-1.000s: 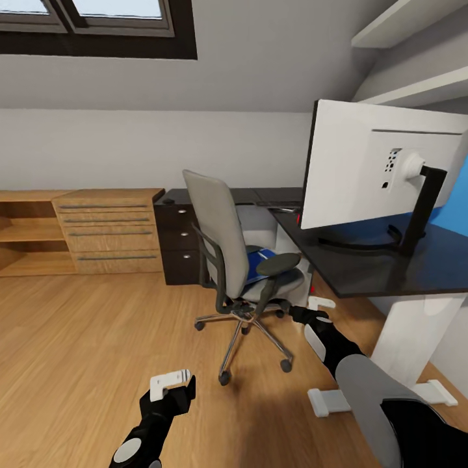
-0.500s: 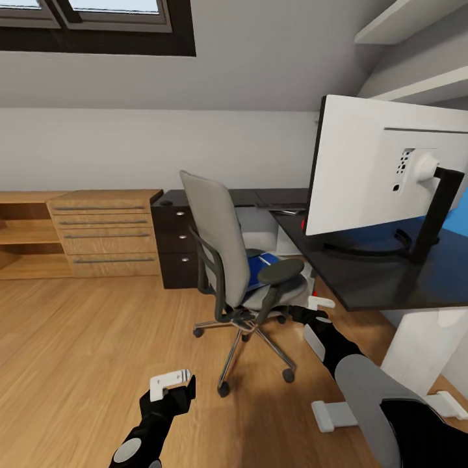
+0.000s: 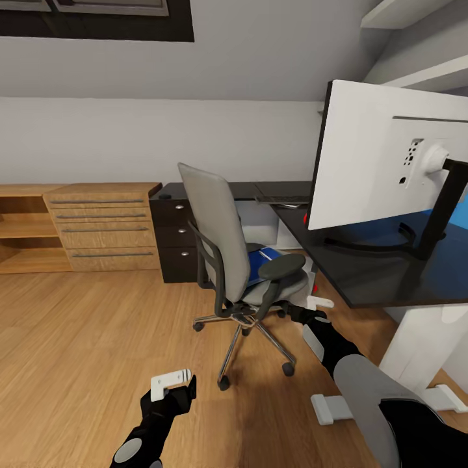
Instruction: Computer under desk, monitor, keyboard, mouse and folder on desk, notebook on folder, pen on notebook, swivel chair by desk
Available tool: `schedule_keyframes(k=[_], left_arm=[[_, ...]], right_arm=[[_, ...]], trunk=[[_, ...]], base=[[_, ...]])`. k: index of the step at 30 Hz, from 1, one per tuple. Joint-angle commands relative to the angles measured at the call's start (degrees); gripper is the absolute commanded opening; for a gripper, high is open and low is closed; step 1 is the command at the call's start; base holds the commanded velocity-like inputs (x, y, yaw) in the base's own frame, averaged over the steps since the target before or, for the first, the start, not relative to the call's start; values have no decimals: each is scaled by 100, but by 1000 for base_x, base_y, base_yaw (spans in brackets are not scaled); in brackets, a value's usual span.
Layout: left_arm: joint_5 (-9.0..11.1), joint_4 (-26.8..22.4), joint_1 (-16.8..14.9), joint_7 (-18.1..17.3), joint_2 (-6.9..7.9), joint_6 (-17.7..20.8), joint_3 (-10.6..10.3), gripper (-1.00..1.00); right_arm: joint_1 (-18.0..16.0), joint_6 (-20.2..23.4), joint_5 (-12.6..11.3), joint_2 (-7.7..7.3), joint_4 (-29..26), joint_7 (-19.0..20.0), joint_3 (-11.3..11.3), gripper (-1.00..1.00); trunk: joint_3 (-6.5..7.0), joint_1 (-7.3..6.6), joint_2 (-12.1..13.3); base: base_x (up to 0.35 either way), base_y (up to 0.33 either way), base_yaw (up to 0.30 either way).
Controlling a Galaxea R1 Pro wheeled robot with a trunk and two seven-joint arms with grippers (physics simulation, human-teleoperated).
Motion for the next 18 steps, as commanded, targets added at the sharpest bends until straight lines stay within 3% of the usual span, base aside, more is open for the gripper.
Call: schedule_keyframes(k=[1,6,18], left_arm=[[60,-9,-1,46,1,13,-8,100],[60,-9,-1,46,1,13,-15,100],[54,-9,-1,46,1,14,-12,100]], right_arm=[[0,27,-35,3,-12,-16,-9,100],[0,21,-34,13,-8,-16,-8,100],[0,18,-34,32,-7,-15,-1,100]], trunk=[[-5,-1,-2],[-5,-1,-2],[-5,-1,-2]], base=[[0,0,0],[0,0,52],[0,0,239]])
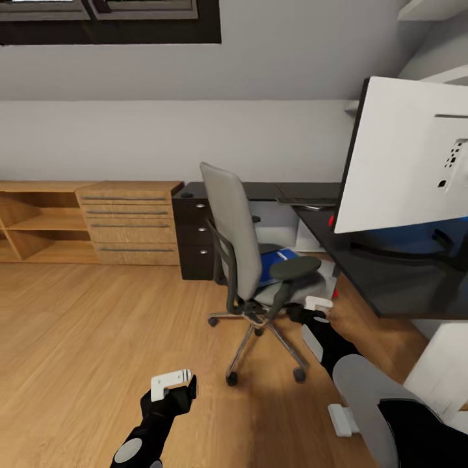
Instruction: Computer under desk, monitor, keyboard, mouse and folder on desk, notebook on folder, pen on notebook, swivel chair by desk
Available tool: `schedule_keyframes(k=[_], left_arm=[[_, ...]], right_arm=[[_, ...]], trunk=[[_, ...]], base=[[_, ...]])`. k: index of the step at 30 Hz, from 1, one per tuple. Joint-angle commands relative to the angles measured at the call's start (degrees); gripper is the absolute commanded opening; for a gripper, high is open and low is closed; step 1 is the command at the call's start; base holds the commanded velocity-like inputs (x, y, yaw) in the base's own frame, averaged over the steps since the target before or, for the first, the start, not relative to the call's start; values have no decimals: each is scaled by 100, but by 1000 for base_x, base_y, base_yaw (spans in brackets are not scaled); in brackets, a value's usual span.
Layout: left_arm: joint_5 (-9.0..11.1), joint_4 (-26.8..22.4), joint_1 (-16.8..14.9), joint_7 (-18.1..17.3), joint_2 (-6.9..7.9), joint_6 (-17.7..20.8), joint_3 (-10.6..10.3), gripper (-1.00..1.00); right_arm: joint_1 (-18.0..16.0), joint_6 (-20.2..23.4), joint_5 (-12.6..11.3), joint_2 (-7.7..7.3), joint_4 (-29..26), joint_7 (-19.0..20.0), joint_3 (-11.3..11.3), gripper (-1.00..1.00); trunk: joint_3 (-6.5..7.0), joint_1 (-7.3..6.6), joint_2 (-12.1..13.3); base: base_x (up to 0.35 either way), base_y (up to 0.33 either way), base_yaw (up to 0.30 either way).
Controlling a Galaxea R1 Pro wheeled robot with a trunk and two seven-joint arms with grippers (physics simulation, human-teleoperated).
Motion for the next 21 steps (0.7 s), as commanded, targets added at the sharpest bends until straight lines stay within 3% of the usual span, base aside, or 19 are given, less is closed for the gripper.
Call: schedule_keyframes(k=[1,21], left_arm=[[55,-7,-1,46,1,13,-7,100],[40,19,-1,46,9,12,-13,100]], right_arm=[[0,27,-37,2,-13,-17,-8,100],[0,27,-34,11,-13,-14,1,100]], trunk=[[-5,-1,-2],[-5,-1,-2]], base=[[0,0,255],[-44,49,233]])
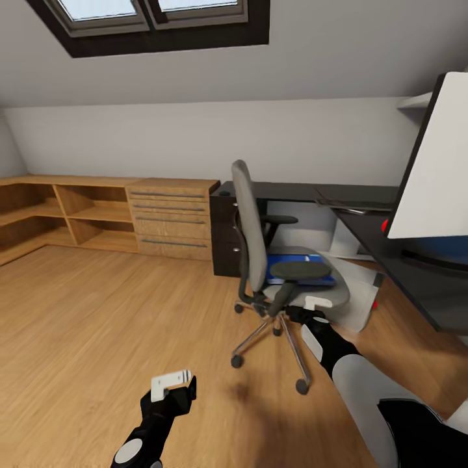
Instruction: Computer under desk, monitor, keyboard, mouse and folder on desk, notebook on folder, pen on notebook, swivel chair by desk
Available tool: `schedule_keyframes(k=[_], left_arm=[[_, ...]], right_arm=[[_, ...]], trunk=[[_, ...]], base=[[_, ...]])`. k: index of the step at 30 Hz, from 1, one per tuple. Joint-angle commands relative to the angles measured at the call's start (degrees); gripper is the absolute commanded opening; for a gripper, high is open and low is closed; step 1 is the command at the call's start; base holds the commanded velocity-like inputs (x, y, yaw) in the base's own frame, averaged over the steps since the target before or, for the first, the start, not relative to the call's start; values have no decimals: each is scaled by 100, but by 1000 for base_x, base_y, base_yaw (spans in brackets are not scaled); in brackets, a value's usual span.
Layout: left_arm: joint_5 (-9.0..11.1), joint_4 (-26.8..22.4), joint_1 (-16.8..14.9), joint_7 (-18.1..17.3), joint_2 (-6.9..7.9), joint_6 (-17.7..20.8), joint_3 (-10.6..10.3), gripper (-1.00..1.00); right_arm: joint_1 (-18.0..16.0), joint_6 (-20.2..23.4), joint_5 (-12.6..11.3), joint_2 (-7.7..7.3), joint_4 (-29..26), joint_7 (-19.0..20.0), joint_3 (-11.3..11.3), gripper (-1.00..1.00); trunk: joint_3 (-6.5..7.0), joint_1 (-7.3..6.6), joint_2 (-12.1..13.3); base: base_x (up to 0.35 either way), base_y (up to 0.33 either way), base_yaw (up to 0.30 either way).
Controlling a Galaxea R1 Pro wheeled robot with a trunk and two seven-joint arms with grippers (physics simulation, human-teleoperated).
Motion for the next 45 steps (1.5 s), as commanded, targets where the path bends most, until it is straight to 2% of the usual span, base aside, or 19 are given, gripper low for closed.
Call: schedule_keyframes(k=[1,12,45], left_arm=[[60,6,-1,46,1,13,-6,100],[60,96,-1,46,1,13,-9,100],[60,149,-1,46,1,5,-7,100]], right_arm=[[0,27,-37,3,-14,-12,-4,100],[4,27,-34,79,-14,-11,21,100],[0,27,-27,74,-23,-18,57,100]], trunk=[[-4,-1,-2],[-4,-1,-2],[-28,-1,-2]], base=[[-1,1,210],[0,0,210],[0,0,208]])
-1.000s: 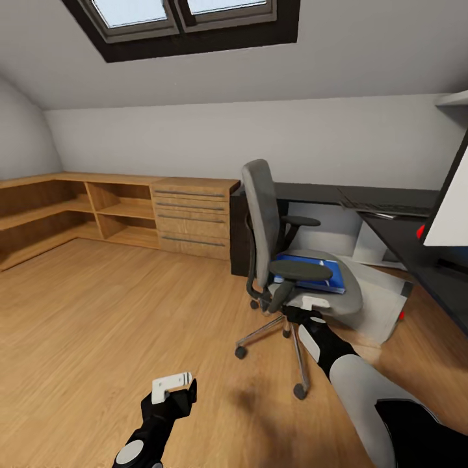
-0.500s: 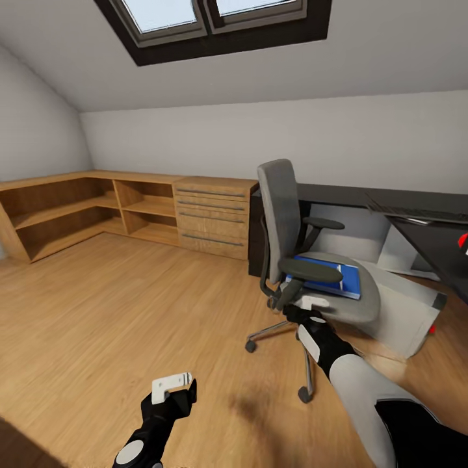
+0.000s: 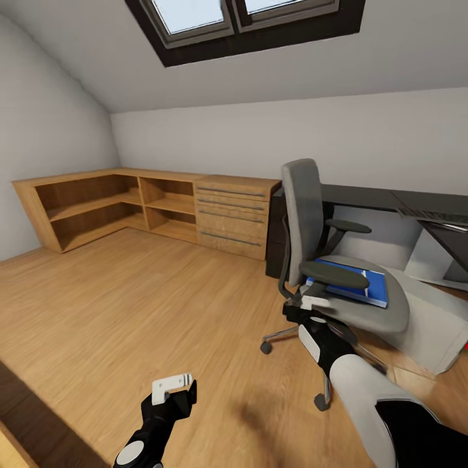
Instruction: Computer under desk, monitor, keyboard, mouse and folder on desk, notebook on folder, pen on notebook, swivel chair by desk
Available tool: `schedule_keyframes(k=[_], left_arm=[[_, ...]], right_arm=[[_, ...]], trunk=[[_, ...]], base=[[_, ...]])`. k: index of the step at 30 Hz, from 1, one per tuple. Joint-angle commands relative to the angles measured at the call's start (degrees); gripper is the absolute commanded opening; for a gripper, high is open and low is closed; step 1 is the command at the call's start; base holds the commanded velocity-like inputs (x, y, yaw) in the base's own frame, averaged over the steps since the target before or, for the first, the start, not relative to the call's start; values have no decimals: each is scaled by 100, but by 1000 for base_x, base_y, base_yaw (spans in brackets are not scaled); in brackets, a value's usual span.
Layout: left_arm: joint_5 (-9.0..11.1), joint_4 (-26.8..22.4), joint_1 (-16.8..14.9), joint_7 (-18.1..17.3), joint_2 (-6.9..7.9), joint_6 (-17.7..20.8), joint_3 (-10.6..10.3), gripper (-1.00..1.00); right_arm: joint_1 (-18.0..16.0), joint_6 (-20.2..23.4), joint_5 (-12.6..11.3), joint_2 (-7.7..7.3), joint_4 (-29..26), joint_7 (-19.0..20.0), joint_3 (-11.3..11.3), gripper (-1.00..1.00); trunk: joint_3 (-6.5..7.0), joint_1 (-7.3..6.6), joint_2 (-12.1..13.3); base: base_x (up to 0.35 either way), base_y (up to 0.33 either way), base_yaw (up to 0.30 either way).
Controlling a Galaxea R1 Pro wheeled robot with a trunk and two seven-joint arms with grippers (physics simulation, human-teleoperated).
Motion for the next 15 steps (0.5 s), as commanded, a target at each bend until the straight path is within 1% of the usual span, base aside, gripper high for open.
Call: schedule_keyframes(k=[1,15], left_arm=[[60,-9,-1,46,1,13,-7,100],[60,-8,-1,46,1,13,-9,100]], right_arm=[[2,26,-44,2,-13,-20,-2,100],[0,26,-47,1,-13,-20,-2,100]], trunk=[[-5,-1,-2],[-7,-1,-2]], base=[[0,0,53],[0,0,12]])
